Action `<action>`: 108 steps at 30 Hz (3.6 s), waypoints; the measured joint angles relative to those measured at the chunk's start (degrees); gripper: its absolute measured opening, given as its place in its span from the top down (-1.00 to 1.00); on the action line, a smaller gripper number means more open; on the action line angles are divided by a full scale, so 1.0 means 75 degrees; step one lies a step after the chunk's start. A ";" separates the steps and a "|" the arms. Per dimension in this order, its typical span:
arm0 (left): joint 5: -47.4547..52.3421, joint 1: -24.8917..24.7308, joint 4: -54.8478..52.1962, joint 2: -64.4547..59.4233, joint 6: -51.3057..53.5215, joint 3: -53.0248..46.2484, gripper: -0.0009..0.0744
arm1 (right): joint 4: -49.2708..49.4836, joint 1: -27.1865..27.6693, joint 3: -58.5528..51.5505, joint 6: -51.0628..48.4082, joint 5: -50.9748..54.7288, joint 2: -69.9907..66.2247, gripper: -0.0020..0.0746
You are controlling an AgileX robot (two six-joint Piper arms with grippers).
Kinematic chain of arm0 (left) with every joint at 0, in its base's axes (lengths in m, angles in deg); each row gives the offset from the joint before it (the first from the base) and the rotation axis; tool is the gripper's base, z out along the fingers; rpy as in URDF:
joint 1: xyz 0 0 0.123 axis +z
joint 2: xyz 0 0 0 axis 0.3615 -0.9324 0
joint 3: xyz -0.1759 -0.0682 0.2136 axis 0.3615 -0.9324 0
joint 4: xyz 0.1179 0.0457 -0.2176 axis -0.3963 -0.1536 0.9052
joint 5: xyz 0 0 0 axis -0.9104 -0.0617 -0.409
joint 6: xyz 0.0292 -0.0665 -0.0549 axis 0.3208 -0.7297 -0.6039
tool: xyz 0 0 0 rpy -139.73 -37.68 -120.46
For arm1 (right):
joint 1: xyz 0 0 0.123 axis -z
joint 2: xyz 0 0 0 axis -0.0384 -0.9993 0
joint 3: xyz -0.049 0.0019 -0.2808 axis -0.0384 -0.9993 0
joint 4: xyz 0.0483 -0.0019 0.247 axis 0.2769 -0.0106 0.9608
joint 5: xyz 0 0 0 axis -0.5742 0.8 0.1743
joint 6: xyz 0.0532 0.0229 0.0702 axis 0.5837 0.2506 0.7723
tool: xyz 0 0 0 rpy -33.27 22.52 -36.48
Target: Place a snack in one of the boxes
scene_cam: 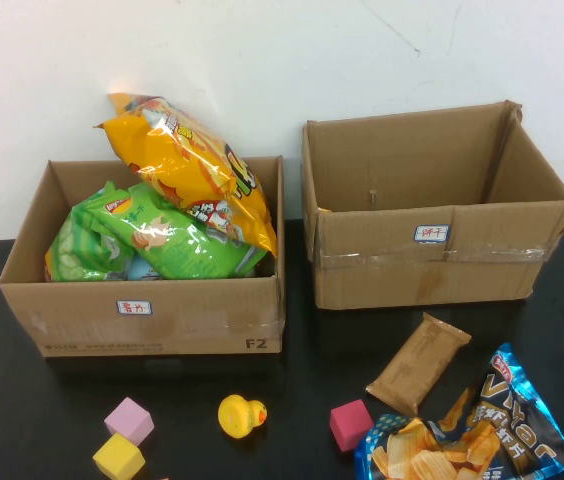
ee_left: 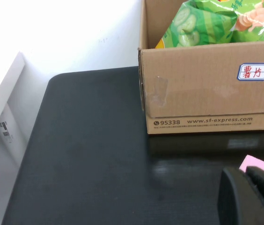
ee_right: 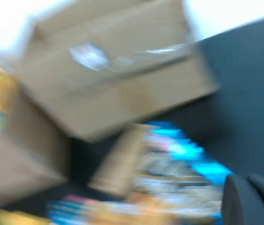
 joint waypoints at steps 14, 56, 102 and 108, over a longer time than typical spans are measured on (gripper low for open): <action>0.0000 0.0000 0.0000 0.0000 0.0000 0.0000 0.98 | 0.3823 0.0000 0.0017 -0.2324 -0.0055 0.0000 0.95; 0.0000 0.0000 0.0000 0.0000 0.0000 0.0000 0.98 | -0.2189 -0.4467 0.8370 -0.7984 0.4514 -1.3012 -0.83; 0.0003 0.0000 0.0000 0.0000 0.0000 0.0000 0.98 | -0.1180 -0.6325 1.5337 -0.6188 0.1055 -1.5726 0.86; 0.0003 0.0000 0.0000 0.0000 0.0000 0.0000 0.98 | -0.0340 -0.6661 1.7309 -0.6182 0.1176 -1.7353 0.86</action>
